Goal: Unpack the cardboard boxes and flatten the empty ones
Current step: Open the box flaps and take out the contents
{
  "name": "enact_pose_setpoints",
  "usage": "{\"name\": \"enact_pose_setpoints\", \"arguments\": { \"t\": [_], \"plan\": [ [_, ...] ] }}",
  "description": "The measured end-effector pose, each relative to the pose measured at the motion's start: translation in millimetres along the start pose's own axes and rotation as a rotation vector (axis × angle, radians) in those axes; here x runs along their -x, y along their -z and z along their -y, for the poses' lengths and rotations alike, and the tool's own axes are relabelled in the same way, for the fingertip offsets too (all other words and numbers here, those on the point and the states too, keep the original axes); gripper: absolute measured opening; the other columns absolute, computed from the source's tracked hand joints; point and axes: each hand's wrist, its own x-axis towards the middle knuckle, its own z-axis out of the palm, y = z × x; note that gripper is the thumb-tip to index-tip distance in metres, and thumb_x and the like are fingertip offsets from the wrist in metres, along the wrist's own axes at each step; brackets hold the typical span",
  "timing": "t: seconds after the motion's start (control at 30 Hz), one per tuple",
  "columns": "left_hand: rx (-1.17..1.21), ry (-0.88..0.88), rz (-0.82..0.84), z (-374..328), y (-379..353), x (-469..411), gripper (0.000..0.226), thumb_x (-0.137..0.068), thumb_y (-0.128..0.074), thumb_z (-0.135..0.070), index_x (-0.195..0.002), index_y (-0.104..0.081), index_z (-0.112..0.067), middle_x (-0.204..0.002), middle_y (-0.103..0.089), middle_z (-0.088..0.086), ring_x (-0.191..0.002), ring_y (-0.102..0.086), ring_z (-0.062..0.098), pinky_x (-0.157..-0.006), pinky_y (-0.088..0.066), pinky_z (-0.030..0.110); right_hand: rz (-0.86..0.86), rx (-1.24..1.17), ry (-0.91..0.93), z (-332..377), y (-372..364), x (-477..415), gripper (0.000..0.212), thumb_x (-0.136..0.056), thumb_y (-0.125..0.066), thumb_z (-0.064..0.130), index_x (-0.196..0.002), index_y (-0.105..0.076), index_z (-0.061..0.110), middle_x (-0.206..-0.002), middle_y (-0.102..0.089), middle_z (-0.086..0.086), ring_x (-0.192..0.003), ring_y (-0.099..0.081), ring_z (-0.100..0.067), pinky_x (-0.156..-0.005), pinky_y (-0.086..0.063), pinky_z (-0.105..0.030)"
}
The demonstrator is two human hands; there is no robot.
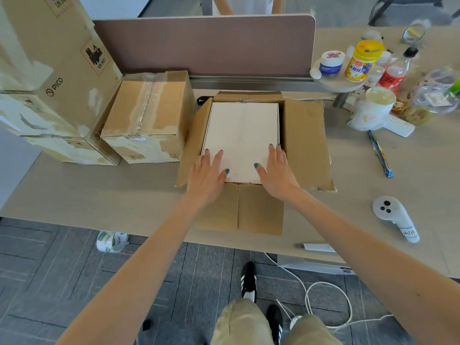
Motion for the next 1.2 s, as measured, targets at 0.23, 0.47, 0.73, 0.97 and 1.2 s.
{"name": "enact_pose_setpoints", "arguments": {
  "t": [0.23,0.47,0.73,0.97,1.2],
  "plan": [
    [0.002,0.224,0.017,-30.9,-9.1,-13.3,0.058,-0.106,-0.028,-0.042,-0.154,-0.017,-0.011,-0.160,-0.005,0.029,-0.146,-0.010,0.041,-0.117,-0.017,0.046,-0.029,-0.039,-0.114,6.6,-0.6,-12.8,0.068,-0.103,-0.037,0.032,-0.152,0.002,0.005,-0.161,0.000,-0.015,-0.148,-0.008,-0.028,-0.113,-0.025,-0.039],
    [0.278,0.437,-0.096,-47.0,9.9,-36.1,0.047,-0.093,-0.052,-0.041,-0.128,-0.044,-0.009,-0.133,-0.044,0.019,-0.120,-0.037,0.038,-0.096,-0.031,0.046,-0.059,-0.106,-0.144,7.0,7.9,-21.2,0.064,-0.102,-0.041,0.025,-0.151,-0.005,0.004,-0.156,-0.023,-0.013,-0.133,-0.039,-0.034,-0.097,-0.040,-0.038],
    [0.245,0.360,-0.241,-24.0,21.0,-41.9,0.026,-0.090,-0.057,-0.029,-0.105,-0.050,-0.009,-0.098,-0.059,0.006,-0.098,-0.056,0.029,-0.085,-0.044,0.041,-0.056,-0.094,-0.213,9.5,7.5,-27.6,0.061,-0.095,-0.046,0.015,-0.145,-0.016,-0.001,-0.149,-0.029,-0.015,-0.127,-0.043,-0.033,-0.088,-0.040,-0.036],
    [-0.175,0.135,0.014,-17.8,38.6,-64.3,0.053,-0.100,-0.044,-0.050,-0.133,-0.038,-0.009,-0.067,-0.046,0.001,-0.074,-0.047,0.022,-0.047,-0.025,0.030,-0.020,-0.162,-0.417,15.1,10.6,-46.2,0.057,-0.097,-0.049,0.029,-0.137,-0.027,-0.005,-0.136,-0.046,-0.018,-0.118,-0.052,-0.034,-0.085,-0.044,-0.037],
    [0.073,0.126,0.228,-10.7,35.6,-60.1,0.068,-0.099,-0.041,-0.057,-0.153,-0.013,-0.024,-0.130,-0.043,0.017,-0.102,-0.055,0.033,-0.069,-0.034,0.031,-0.034,-0.056,-0.461,21.7,8.5,-53.6,0.073,-0.088,-0.062,0.046,-0.134,-0.030,-0.002,-0.135,-0.047,-0.014,-0.122,-0.049,-0.033,-0.085,-0.041,-0.034]
  ]
}}
